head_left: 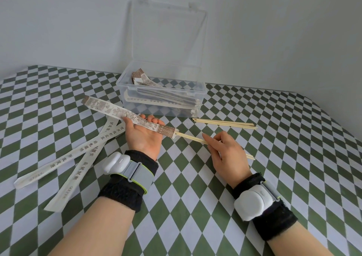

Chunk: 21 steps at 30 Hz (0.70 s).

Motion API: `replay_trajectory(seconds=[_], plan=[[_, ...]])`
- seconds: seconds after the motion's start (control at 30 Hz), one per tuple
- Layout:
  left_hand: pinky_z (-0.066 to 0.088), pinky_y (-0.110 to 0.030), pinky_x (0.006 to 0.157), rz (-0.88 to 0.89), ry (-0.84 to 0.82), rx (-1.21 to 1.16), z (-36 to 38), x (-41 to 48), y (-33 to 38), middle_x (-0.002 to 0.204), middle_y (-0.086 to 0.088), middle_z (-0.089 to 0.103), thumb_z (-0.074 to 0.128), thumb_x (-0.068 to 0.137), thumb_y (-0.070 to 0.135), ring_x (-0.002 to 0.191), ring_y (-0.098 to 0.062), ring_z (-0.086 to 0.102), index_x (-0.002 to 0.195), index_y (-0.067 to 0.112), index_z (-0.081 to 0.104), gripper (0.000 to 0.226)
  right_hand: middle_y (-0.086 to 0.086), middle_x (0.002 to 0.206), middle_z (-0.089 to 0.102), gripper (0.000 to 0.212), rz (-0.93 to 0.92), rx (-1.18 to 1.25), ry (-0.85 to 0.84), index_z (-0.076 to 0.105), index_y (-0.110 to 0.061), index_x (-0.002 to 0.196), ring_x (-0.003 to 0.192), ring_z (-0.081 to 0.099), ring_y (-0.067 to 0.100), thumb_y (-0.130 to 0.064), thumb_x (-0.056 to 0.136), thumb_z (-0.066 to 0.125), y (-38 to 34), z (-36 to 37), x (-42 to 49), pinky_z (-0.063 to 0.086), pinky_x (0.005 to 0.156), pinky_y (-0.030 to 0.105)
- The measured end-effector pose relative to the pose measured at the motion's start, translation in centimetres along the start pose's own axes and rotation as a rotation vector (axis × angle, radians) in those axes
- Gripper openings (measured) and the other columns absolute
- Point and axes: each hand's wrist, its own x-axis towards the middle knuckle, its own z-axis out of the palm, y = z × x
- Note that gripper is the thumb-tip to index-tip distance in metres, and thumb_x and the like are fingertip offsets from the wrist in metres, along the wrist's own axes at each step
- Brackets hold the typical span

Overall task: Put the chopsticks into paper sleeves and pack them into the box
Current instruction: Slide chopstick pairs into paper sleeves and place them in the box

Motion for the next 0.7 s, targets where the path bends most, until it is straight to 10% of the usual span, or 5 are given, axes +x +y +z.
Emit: replay_trajectory(seconds=[0.7], plan=[[0.041, -0.028, 0.064, 0.030, -0.026, 0.030, 0.43, -0.37, -0.10, 0.065, -0.001, 0.039, 0.024, 0.096, 0.056, 0.058, -0.015, 0.042, 0.070, 0.015, 0.039, 0.051, -0.008, 0.081, 0.049, 0.032, 0.115, 0.053, -0.167, 0.061, -0.021, 0.118, 0.061, 0.044, 0.010, -0.019, 0.095, 0.039, -0.26, 0.00, -0.02, 0.040, 0.053, 0.023]])
